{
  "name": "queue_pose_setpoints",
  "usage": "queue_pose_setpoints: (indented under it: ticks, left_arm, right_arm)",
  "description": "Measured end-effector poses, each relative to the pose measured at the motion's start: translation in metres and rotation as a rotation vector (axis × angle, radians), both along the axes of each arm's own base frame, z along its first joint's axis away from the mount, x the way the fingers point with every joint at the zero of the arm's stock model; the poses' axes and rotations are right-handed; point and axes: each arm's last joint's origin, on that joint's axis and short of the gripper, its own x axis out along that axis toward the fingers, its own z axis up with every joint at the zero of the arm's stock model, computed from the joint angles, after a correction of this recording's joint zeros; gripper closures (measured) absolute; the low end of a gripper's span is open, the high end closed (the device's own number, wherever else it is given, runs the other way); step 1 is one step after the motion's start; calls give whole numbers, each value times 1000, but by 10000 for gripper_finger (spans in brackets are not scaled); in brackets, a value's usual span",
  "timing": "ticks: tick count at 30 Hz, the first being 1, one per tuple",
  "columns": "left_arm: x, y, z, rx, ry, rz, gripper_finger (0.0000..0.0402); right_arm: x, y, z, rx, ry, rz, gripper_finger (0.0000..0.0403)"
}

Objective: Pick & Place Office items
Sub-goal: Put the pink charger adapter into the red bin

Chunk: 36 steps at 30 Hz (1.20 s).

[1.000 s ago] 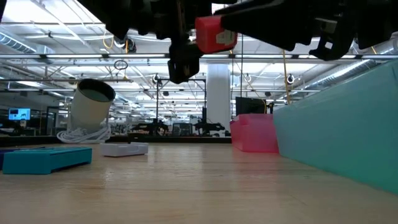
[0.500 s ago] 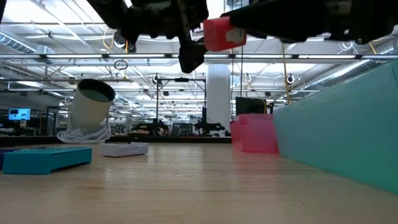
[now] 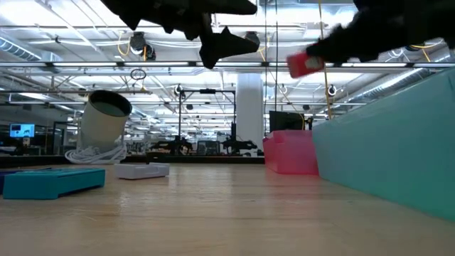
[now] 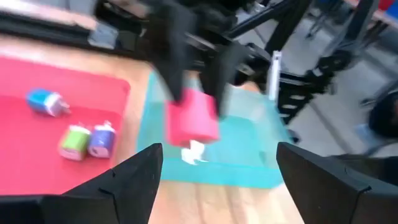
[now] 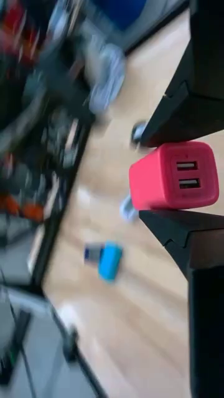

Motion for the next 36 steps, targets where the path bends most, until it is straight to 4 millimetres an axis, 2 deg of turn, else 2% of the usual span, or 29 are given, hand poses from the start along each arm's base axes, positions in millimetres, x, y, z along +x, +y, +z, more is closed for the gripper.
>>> queue_pose_setpoints:
  ticks: [5, 8, 14, 18, 23, 31, 36]
  left_arm:
    - [-1, -6, -5, 137, 24, 85, 87]
    - [-5, -5, -15, 232, 50, 169, 80]
    - [-17, 2, -41, 201, 9, 246, 69]
    - [-30, 9, -58, 162, -39, 265, 75]
    - [-55, 18, -63, 111, -101, 294, 87]
    - [-95, 28, -46, 86, -214, 368, 100]
    - [-103, 31, -36, 63, -256, 407, 96]
  right_arm:
    - [-35, -27, -17, 106, -71, -176, 261]
    - [-52, -42, -27, 178, -113, -234, 261]
    - [-79, -63, -51, 278, -140, -340, 261]
    - [-83, -69, -50, 315, -175, -373, 261]
    - [-85, -71, -53, 317, -135, -393, 261]
    - [-85, -73, -59, 332, -87, -422, 262]
    - [-84, -76, -67, 364, -15, -403, 262]
